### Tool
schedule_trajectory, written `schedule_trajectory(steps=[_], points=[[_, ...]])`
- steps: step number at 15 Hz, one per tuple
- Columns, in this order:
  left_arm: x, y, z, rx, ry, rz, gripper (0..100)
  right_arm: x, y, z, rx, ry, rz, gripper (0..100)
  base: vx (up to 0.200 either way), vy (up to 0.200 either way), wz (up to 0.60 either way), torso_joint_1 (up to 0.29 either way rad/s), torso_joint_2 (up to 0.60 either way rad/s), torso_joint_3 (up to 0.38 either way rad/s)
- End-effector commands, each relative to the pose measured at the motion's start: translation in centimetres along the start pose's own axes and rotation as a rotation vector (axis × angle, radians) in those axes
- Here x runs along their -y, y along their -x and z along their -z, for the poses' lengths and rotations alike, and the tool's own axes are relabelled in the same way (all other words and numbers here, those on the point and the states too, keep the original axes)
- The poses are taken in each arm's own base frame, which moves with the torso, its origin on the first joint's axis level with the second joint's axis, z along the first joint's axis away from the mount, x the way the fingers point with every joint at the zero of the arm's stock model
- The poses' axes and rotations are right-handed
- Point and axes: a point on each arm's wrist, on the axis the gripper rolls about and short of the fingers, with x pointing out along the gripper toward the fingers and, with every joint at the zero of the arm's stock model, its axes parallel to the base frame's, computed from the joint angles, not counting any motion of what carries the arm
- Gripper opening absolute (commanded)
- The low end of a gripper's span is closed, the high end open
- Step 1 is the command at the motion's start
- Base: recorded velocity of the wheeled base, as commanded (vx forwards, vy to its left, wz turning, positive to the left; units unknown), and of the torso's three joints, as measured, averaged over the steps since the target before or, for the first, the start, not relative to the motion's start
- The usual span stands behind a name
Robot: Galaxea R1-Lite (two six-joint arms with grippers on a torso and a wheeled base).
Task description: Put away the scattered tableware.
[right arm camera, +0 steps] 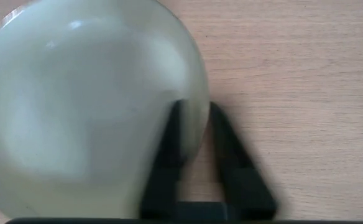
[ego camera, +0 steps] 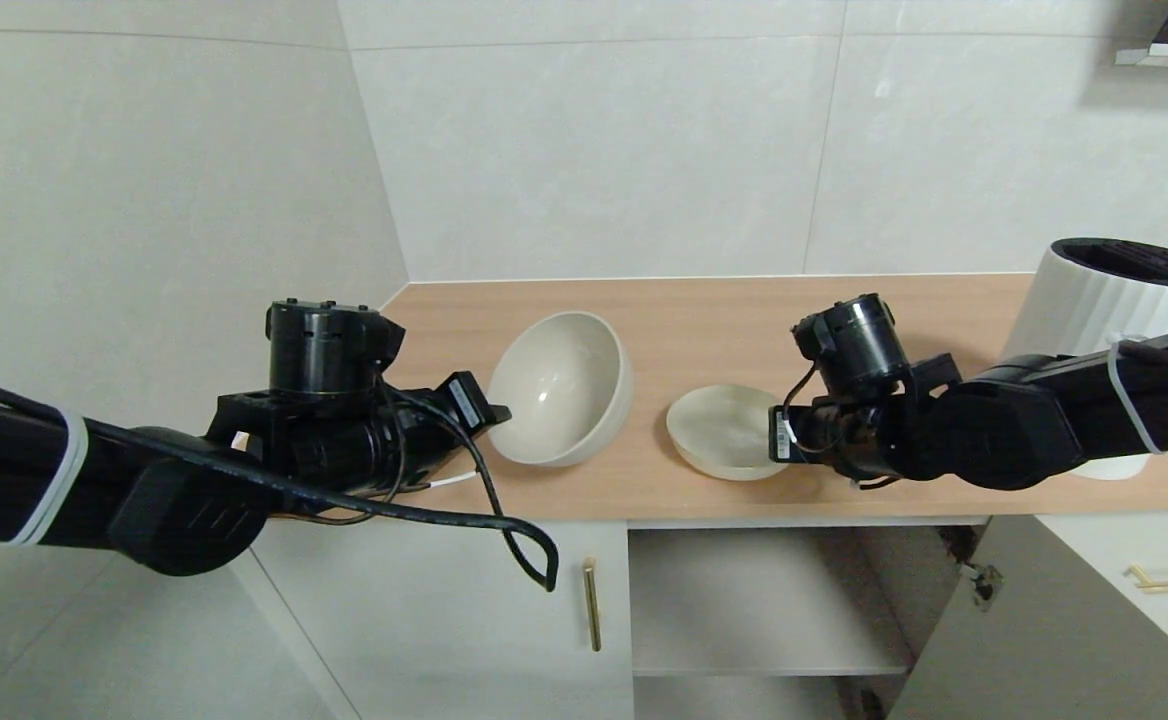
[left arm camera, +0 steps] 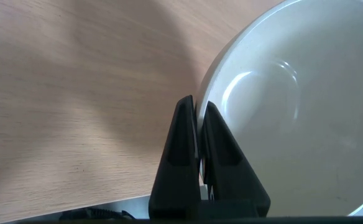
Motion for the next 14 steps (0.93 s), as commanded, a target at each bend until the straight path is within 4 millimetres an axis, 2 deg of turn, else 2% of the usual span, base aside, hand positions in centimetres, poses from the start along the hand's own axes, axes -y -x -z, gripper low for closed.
schedule_trajectory(steps=[1,4,7,8,9,12,14], points=[[0.0,0.1,0.0,0.001,0.0,0.001,0,0.0,0.2,-0.1,0.004,-0.001,-0.003,0,0.0,0.0,0.0,0.0,0.0,0.0],[0.1,0.3,-0.1,0.003,0.0,0.003,0,0.2,0.9,-0.3,0.012,-0.006,-0.005,0,0.0,0.0,0.0,0.0,0.0,0.0],[0.7,2.5,-0.2,0.021,-0.014,0.031,0,1.8,4.2,-1.5,0.058,-0.031,-0.027,0,0.0,0.0,0.0,0.0,0.0,0.0],[0.6,3.2,0.1,0.019,-0.017,0.029,0,2.2,5.3,-1.7,0.071,-0.034,-0.042,0,0.0,0.0,0.0,0.0,0.0,0.0],[0.0,4.5,1.0,0.002,-0.046,0.012,0,2.8,7.3,-1.9,0.082,-0.04,-0.081,0,0.0,0.0,0.0,0.0,0.0,0.0],[-0.7,7.1,2.2,-0.008,-0.185,0.003,0,5.0,12.1,-1.3,-0.012,-0.03,-0.203,0,0.0,0.0,0.0,0.0,0.0,0.0],[-0.6,7.9,2.6,-0.012,-0.211,0.015,0,5.9,13.6,-0.4,-0.071,-0.021,-0.256,0,0.0,0.0,0.0,0.0,0.0,0.0]])
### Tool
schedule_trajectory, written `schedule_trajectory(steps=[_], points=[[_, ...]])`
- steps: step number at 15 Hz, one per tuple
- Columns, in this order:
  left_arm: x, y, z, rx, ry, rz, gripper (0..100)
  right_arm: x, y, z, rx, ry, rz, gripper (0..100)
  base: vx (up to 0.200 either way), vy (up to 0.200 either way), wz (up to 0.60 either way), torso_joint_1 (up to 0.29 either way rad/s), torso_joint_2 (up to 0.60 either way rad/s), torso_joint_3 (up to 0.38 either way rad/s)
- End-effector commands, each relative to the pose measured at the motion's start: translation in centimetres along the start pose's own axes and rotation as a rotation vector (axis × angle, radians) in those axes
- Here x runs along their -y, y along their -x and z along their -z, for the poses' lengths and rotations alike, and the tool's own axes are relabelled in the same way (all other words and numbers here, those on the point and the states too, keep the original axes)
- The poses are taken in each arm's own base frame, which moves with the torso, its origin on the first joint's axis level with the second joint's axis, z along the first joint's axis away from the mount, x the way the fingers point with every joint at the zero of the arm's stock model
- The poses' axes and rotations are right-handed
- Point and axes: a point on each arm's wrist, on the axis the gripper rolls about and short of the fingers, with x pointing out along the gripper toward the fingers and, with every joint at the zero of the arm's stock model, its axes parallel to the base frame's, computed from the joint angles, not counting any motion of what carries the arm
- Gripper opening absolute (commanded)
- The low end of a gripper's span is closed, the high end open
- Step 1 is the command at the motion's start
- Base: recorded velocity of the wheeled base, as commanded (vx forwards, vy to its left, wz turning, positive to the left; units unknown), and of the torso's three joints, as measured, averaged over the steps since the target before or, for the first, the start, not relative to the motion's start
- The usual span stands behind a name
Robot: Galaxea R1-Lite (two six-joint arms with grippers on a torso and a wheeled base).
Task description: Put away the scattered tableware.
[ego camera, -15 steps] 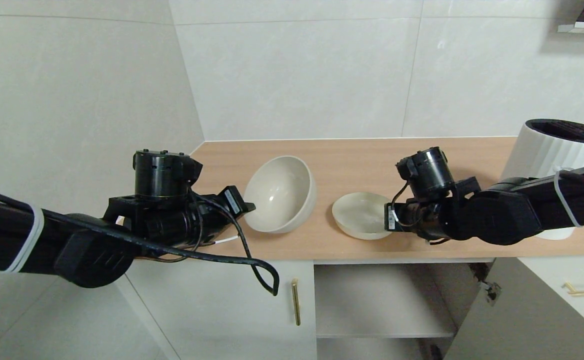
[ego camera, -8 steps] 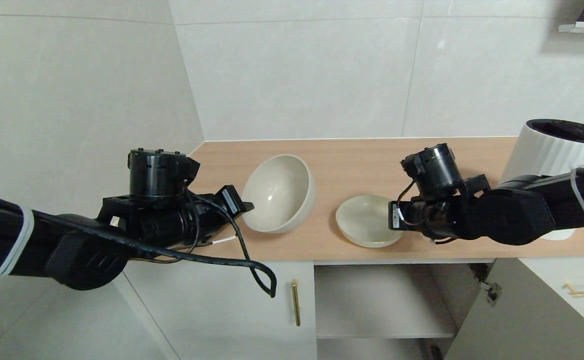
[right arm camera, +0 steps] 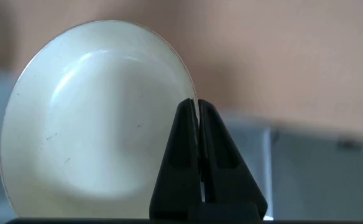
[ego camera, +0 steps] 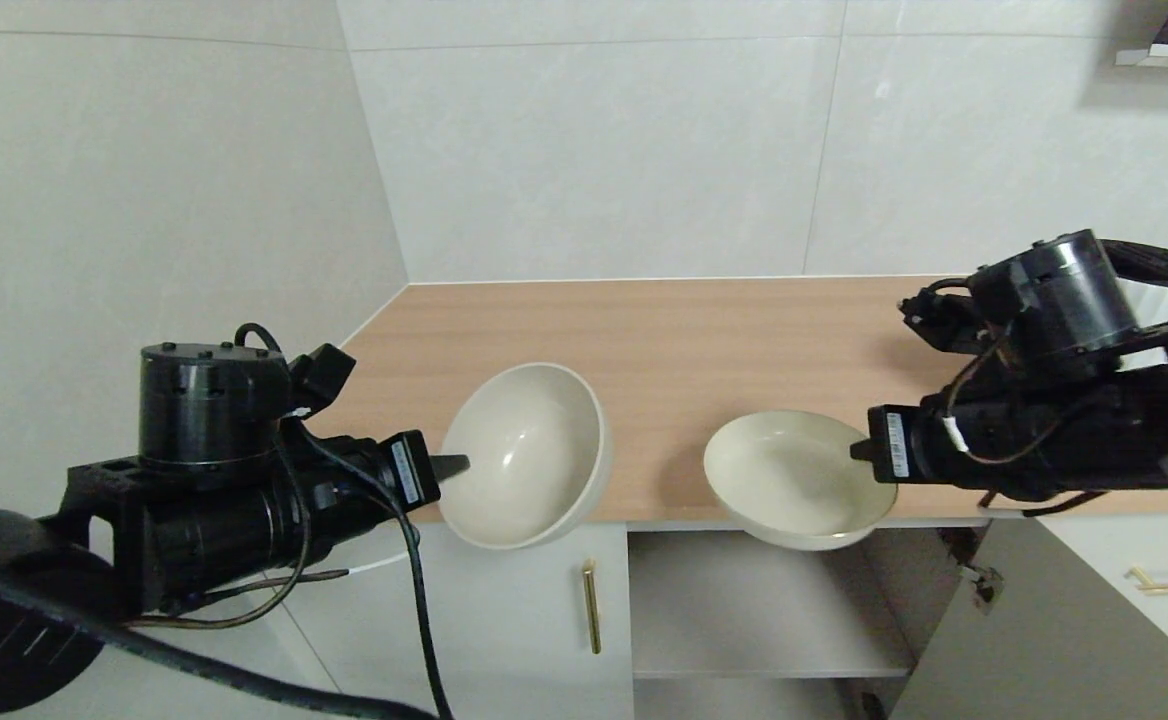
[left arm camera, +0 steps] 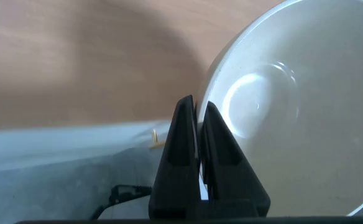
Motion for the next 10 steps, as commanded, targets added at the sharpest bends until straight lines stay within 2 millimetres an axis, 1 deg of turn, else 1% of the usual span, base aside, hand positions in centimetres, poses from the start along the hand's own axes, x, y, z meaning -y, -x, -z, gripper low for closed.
schedule_trajectory(steps=[1,4,7,10], points=[[0.4,1.4,0.2,0.016,-0.012,0.021,0,0.6,3.2,0.4,0.033,-0.008,-0.045,0,0.0,0.0,0.0,0.0,0.0,0.0],[0.4,1.5,0.6,0.006,-0.025,0.022,0,0.7,2.8,1.0,0.009,0.003,-0.037,0,0.0,0.0,0.0,0.0,0.0,0.0],[0.9,1.5,1.5,-0.028,-0.051,0.04,0,0.7,2.8,1.1,0.009,0.006,-0.039,0,0.0,0.0,0.0,0.0,0.0,0.0],[0.9,1.5,1.6,-0.033,-0.053,0.04,0,0.7,2.4,1.5,-0.009,0.021,-0.034,0,0.0,0.0,0.0,0.0,0.0,0.0]])
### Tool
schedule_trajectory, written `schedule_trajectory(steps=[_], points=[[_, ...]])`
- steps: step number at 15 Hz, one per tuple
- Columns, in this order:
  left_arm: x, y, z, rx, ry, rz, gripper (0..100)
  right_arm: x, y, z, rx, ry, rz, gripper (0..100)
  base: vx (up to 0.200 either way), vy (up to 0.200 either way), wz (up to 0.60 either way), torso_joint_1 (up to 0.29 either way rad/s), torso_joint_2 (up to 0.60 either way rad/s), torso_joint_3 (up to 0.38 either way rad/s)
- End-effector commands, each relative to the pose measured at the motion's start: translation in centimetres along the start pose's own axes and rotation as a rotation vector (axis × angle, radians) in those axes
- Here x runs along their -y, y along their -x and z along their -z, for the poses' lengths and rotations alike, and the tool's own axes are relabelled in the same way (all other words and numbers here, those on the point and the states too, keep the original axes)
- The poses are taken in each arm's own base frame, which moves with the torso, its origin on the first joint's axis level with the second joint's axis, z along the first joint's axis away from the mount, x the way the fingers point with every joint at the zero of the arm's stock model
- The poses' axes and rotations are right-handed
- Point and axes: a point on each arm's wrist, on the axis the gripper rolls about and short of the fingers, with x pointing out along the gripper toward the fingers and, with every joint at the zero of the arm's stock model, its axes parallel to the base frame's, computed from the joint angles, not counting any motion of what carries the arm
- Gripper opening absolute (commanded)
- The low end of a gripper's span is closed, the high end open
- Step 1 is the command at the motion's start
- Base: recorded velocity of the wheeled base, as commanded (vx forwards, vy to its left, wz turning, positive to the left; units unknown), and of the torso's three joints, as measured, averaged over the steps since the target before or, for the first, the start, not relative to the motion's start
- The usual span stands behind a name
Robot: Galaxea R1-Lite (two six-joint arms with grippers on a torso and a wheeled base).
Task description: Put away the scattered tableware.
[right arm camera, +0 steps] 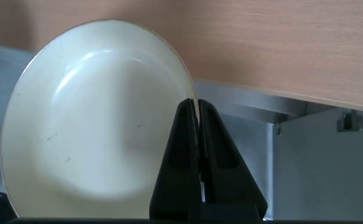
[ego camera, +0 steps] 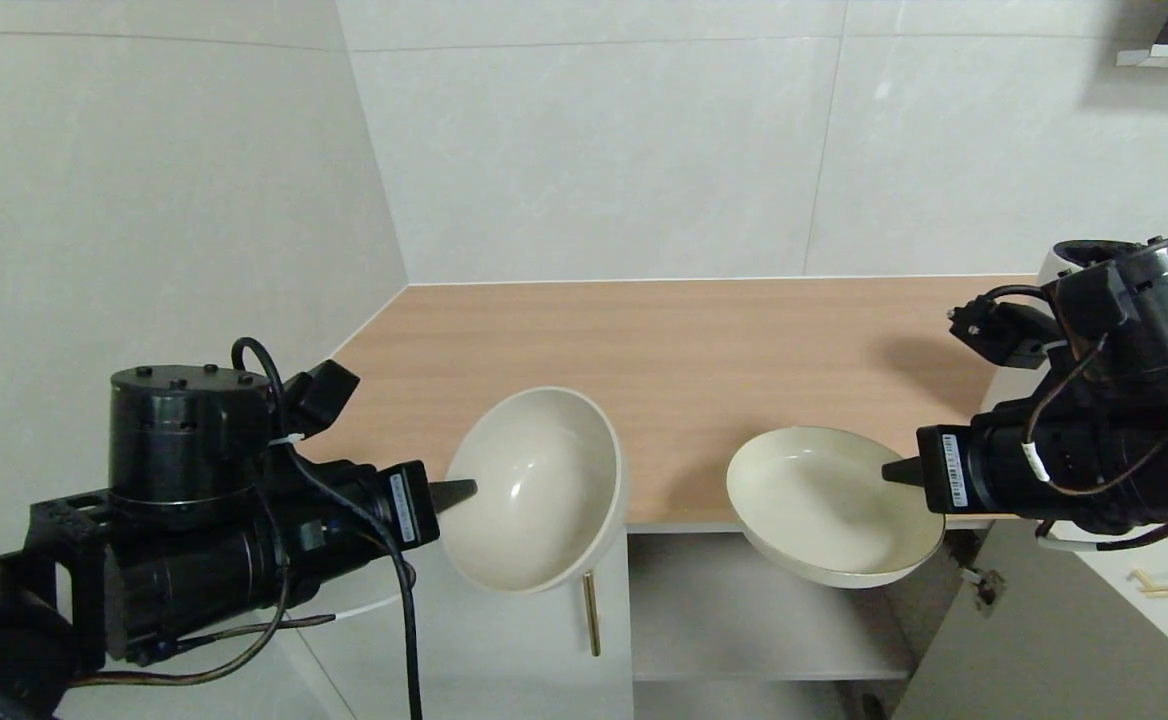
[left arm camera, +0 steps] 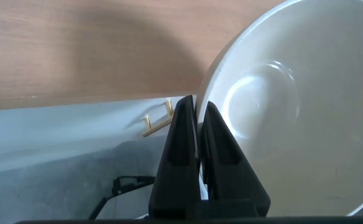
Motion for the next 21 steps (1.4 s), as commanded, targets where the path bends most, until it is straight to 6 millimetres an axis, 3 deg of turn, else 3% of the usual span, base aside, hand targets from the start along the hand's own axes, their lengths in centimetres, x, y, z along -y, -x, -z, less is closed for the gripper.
schedule_trajectory(steps=[1,5,17,21], points=[[0.1,0.0,0.2,-0.007,-0.003,0.003,0,0.0,-0.2,0.3,-0.01,0.013,0.001,0,-0.2,0.0,0.0,0.007,0.0,0.002],[0.1,0.0,0.3,-0.014,-0.015,0.003,0,0.0,-0.4,0.4,-0.014,0.013,0.003,0,-0.2,0.0,0.0,0.004,0.0,0.002],[-0.2,-0.1,1.3,-0.052,-0.104,-0.008,0,0.0,-1.5,0.7,-0.051,0.02,0.019,0,0.0,0.0,0.0,0.0,0.0,0.0],[-0.3,-0.2,1.4,-0.055,-0.104,-0.009,0,0.0,-1.5,0.8,-0.053,0.032,0.021,0,0.0,0.0,0.0,-0.119,0.3,0.17]])
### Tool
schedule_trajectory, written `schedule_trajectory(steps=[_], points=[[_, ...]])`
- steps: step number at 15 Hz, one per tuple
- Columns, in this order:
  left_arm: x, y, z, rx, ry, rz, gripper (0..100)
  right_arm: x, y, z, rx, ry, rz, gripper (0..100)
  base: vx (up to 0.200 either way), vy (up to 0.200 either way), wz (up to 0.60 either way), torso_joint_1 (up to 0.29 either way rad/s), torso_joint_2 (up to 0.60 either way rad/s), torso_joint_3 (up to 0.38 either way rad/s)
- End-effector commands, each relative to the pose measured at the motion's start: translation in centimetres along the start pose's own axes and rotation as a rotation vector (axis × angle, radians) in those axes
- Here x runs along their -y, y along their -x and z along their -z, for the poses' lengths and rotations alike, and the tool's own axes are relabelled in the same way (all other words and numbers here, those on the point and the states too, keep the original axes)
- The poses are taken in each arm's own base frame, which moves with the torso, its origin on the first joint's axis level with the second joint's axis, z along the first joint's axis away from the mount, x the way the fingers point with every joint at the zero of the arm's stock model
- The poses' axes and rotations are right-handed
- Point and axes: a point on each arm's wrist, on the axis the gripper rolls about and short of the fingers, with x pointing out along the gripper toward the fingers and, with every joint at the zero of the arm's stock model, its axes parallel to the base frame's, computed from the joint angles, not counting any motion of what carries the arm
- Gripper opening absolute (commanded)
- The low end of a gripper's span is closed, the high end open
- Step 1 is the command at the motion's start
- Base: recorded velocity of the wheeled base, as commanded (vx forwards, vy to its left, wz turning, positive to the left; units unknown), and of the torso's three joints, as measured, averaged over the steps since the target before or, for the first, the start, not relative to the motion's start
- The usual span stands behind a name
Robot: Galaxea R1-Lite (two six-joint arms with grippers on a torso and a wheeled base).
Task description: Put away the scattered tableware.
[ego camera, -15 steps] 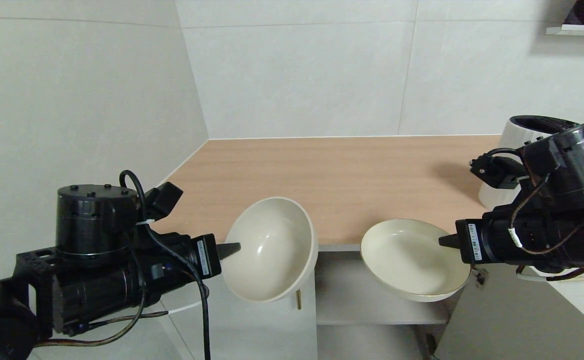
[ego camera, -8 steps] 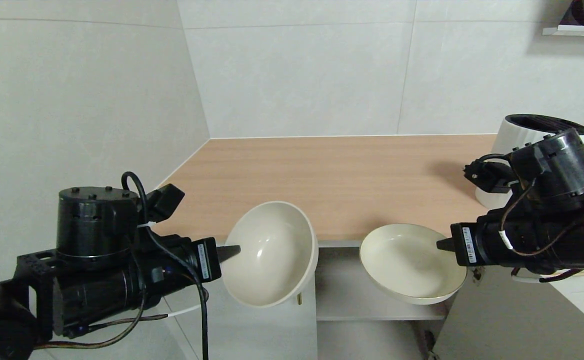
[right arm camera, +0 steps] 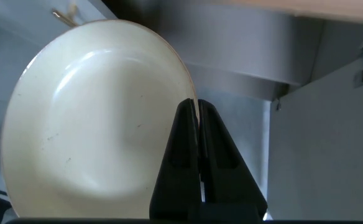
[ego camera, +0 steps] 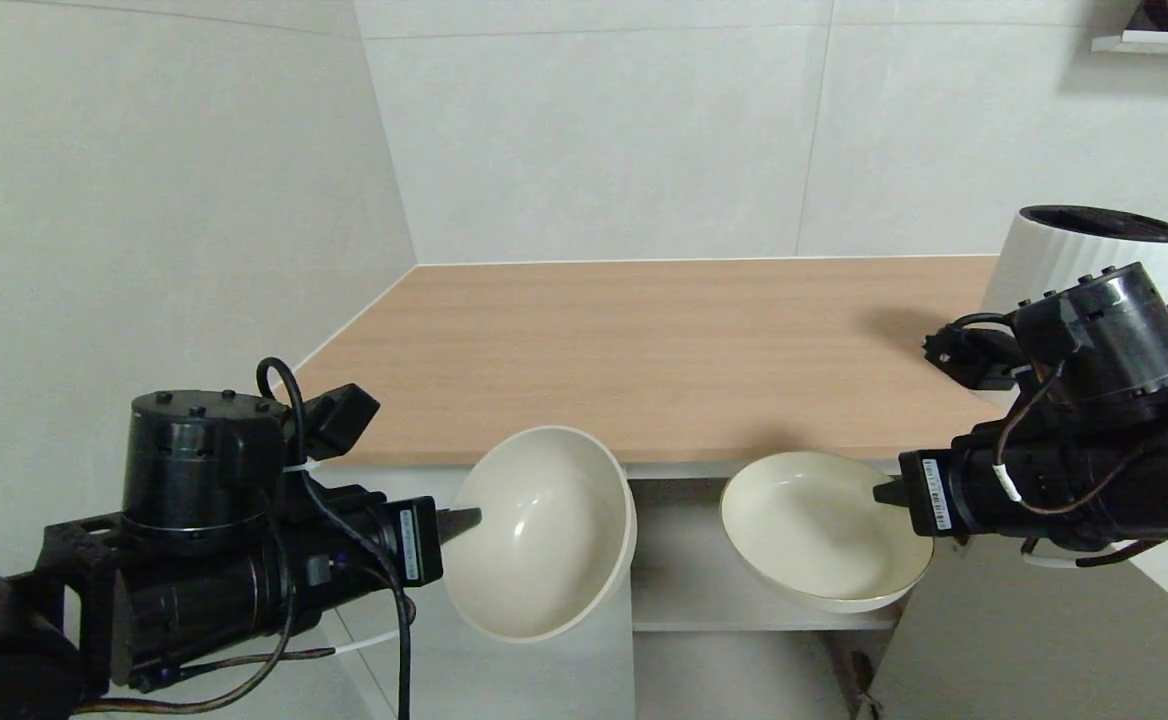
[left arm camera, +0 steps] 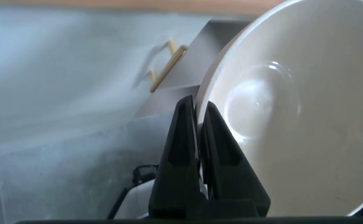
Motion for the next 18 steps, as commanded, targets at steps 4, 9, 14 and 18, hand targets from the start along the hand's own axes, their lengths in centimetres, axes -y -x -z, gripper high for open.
schedule_trajectory(steps=[4,9,14,18], points=[[-0.04,-0.07,0.06,-0.003,0.001,-0.001,0,-0.03,-0.63,0.11,-0.017,0.002,0.005,0,0.0,0.0,0.0,-0.189,0.47,0.272],[-0.02,-0.04,0.03,0.001,0.001,-0.002,0,-0.03,-0.72,0.14,-0.022,0.003,0.007,0,0.0,0.0,0.0,-0.173,0.46,0.292],[0.01,0.04,-0.01,0.003,0.0,0.0,0,-0.04,-0.97,0.18,-0.028,0.003,0.009,0,0.0,0.0,0.0,-0.138,0.45,0.31],[0.02,0.08,-0.03,0.005,0.0,0.0,0,-0.04,-1.07,0.2,-0.031,0.004,0.009,0,0.0,0.0,0.0,-0.043,0.18,0.118]])
